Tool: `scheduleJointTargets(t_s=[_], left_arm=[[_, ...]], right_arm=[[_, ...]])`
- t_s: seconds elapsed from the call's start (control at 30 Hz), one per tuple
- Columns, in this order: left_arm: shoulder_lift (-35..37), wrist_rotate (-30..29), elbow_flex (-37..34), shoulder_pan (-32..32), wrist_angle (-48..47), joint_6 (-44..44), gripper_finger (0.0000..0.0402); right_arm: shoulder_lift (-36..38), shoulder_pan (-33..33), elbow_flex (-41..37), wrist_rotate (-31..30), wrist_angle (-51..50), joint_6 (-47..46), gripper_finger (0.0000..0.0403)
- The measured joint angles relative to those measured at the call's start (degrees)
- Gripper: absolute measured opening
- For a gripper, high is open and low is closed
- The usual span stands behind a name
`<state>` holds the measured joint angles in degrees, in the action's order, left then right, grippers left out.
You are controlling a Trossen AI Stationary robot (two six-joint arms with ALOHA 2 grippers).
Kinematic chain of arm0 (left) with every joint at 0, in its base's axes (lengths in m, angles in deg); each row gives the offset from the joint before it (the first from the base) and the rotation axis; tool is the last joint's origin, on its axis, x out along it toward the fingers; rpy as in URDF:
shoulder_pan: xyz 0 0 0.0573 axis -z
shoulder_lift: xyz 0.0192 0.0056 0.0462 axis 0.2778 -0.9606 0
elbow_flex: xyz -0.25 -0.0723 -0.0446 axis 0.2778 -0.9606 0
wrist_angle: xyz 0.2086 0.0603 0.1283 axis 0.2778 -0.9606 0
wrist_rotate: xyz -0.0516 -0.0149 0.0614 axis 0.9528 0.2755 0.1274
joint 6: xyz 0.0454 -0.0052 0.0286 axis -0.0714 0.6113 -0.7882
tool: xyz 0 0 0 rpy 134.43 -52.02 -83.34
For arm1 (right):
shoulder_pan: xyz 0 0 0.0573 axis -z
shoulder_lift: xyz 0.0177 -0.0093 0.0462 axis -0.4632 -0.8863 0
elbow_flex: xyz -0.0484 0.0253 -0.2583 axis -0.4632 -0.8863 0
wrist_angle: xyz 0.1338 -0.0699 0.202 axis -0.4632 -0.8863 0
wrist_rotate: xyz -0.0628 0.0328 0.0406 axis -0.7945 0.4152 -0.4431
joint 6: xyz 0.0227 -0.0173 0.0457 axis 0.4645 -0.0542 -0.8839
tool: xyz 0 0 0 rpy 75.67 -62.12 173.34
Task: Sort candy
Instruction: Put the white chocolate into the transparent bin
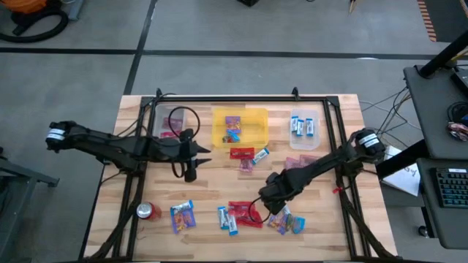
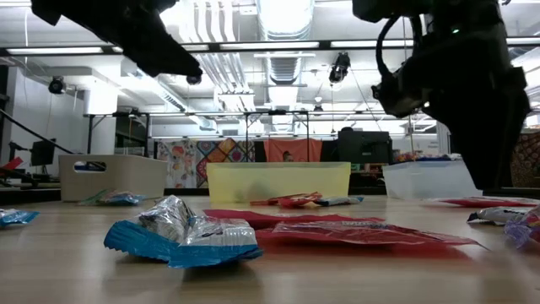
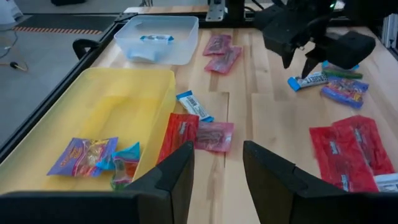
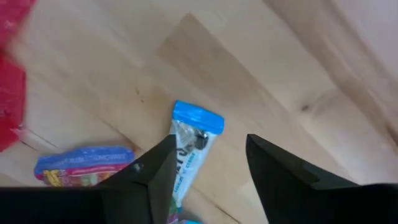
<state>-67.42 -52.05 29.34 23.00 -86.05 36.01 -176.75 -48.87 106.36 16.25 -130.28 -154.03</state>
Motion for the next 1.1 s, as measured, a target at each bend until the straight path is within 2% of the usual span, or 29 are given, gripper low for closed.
scheduleJointTargets(t_s=[0.23,0.53,0.73,1.1], left_arm=[[-1.17,0.0,-0.24,0.0,-0.06,-1.03,0.0122],[-1.57,0.02,-0.46,0.0,-0.05,-1.05,0.0122],[-1.57,0.02,-0.46,0.0,0.13,-1.05,0.0122],[-1.57,0.02,-0.46,0.0,0.51,-1.05,0.0122]], right_arm=[[-0.36,-2.55,-0.64,0.05,1.9,-5.57,0.0245],[-4.45,-3.87,-0.68,0.28,4.86,-7.98,0.0239],[-5.24,-3.92,-0.62,-2.25,5.9,-6.04,0.02],[-4.91,-3.68,-0.63,-9.95,7.82,-7.7,0.008]])
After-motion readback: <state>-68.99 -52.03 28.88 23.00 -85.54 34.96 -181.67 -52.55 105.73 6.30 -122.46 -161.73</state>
